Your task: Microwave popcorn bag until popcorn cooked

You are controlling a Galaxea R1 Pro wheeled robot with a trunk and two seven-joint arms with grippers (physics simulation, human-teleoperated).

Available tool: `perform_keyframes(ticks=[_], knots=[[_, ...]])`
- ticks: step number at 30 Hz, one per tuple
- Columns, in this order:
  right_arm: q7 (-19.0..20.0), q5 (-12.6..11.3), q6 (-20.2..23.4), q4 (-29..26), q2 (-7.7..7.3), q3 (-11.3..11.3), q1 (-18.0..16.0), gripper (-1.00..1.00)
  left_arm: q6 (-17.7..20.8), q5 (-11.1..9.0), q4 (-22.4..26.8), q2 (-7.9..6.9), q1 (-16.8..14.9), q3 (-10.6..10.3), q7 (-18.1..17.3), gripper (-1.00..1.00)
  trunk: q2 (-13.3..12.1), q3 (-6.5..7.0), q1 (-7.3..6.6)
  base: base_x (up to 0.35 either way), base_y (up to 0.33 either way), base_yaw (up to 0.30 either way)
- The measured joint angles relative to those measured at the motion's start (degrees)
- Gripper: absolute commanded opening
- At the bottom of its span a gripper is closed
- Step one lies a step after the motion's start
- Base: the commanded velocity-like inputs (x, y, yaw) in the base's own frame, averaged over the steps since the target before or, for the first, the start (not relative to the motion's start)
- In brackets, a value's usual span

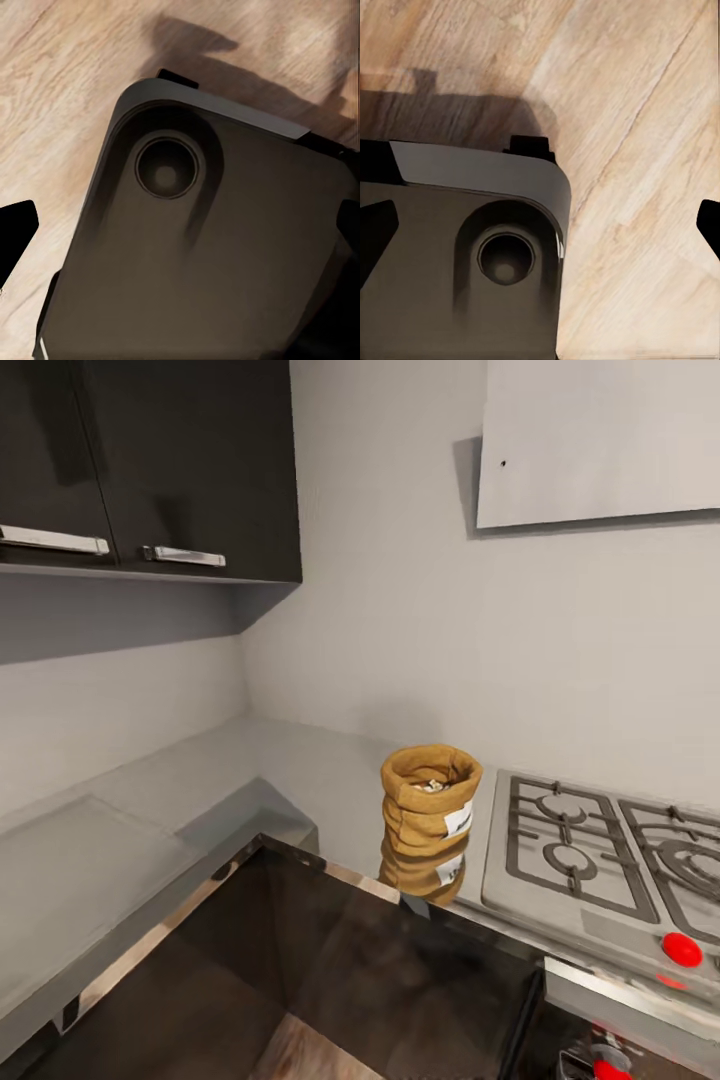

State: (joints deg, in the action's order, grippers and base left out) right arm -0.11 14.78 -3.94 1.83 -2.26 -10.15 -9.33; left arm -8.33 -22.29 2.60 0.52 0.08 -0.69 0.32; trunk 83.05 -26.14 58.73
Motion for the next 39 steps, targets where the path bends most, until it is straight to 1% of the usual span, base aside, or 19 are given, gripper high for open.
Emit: perform_keyframes(ticks=[6,9,15,30,39], knots=[[0.00,0.00,-0.03,0.00,0.04,0.00,0.01,1.00,0.13,-0.45,0.00,0.00,0.00,0.29,0.01,1.00,0.00,0.00,0.00,0.000,0.000,-0.290],[-0.03,0.00,-0.03,0.00,0.08,0.00,0.01,1.00,0.11,-0.06,0.00,0.00,0.00,0.04,-0.01,1.00,0.00,0.00,0.00,0.000,0.000,-0.290],[-0.05,0.00,-0.06,0.00,0.09,0.00,0.01,1.00,0.17,0.02,0.00,0.00,0.00,-0.15,-0.34,1.00,0.00,0.00,0.00,0.000,0.065,-0.255],[0.42,0.14,-0.02,0.00,-0.08,0.02,0.00,1.00,0.26,0.11,-0.01,0.00,0.00,-0.24,-0.40,1.00,0.00,0.00,0.00,0.000,0.247,-0.010],[0.37,0.07,-0.14,0.00,-0.07,0.00,0.00,1.00,0.19,0.15,-0.01,0.00,0.00,-0.24,-0.40,1.00,0.00,0.00,0.00,0.000,0.034,-0.010]])
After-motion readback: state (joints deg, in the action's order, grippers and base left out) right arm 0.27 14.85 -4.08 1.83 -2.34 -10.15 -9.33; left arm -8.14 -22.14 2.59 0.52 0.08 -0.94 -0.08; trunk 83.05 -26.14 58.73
